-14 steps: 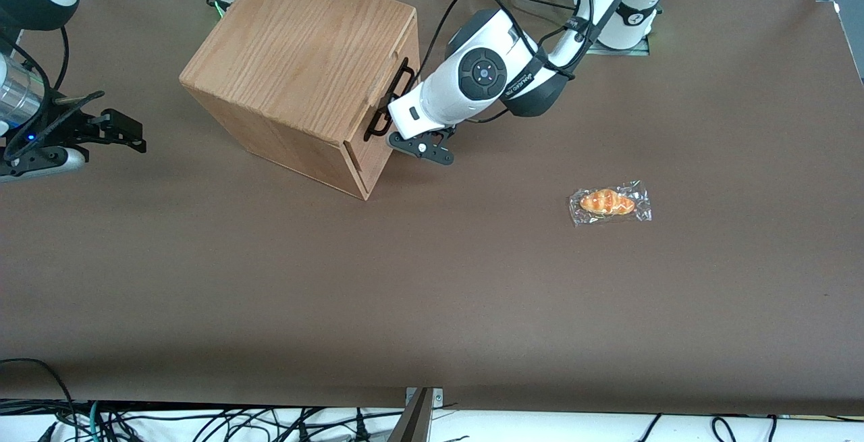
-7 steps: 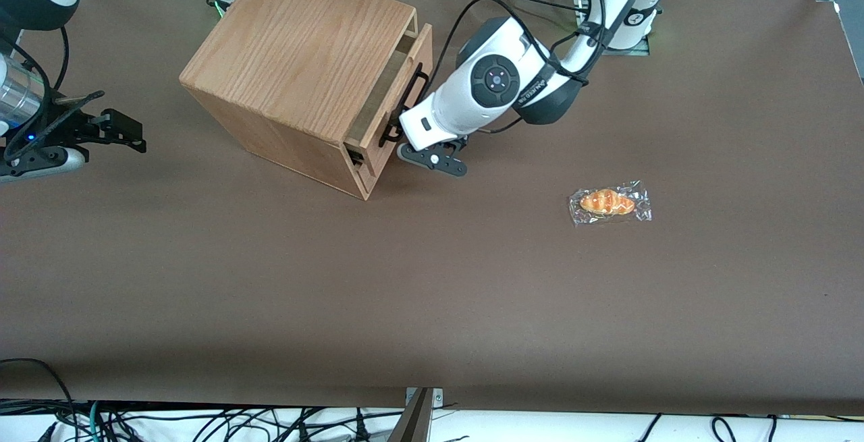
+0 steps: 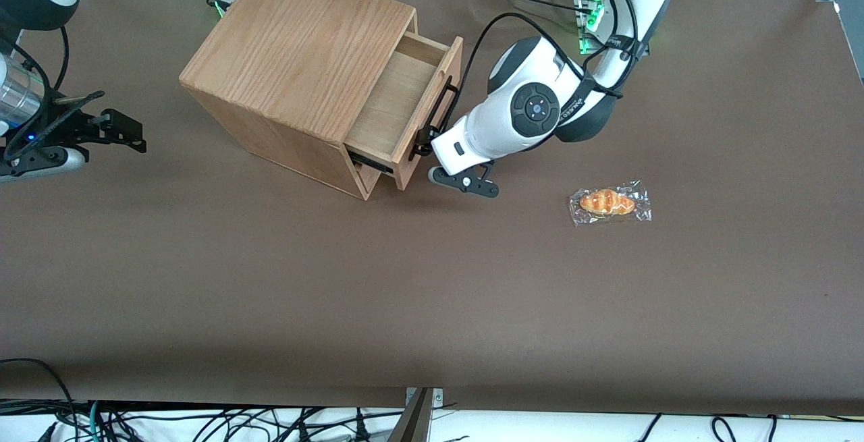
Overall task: Open top drawer with left arm
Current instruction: 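Pull the handle outward with the left gripper, sliding the drawer open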
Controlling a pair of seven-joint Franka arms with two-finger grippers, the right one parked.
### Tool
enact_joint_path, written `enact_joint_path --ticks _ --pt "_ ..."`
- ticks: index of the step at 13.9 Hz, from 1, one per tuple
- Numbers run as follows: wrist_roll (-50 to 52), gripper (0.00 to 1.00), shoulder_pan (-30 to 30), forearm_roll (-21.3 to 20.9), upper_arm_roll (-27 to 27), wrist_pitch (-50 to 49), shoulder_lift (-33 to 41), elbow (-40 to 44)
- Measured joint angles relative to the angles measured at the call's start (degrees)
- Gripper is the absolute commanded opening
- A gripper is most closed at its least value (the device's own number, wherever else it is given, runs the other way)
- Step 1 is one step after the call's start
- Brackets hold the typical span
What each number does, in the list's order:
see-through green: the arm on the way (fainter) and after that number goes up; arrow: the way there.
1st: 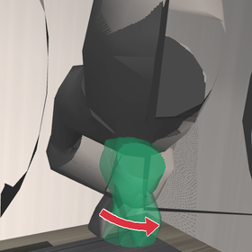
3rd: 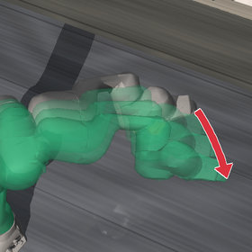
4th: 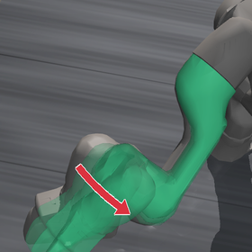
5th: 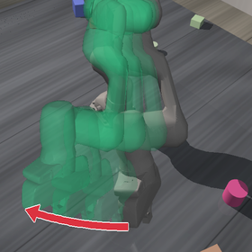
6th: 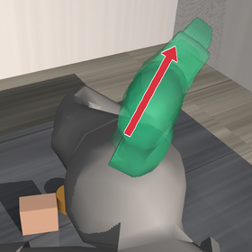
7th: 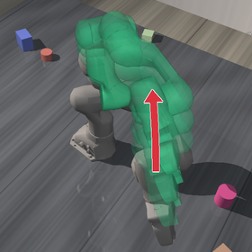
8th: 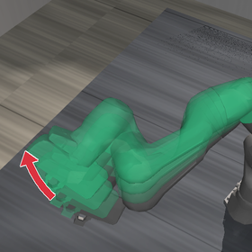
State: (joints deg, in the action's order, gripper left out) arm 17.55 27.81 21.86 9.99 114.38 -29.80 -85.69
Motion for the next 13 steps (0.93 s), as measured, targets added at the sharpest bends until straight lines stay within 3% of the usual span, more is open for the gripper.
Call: enact_joint_path --ticks 13 --pt "-1.25 1.0 -3.38 0.0 0.52 -3.16 0.15 0.21"
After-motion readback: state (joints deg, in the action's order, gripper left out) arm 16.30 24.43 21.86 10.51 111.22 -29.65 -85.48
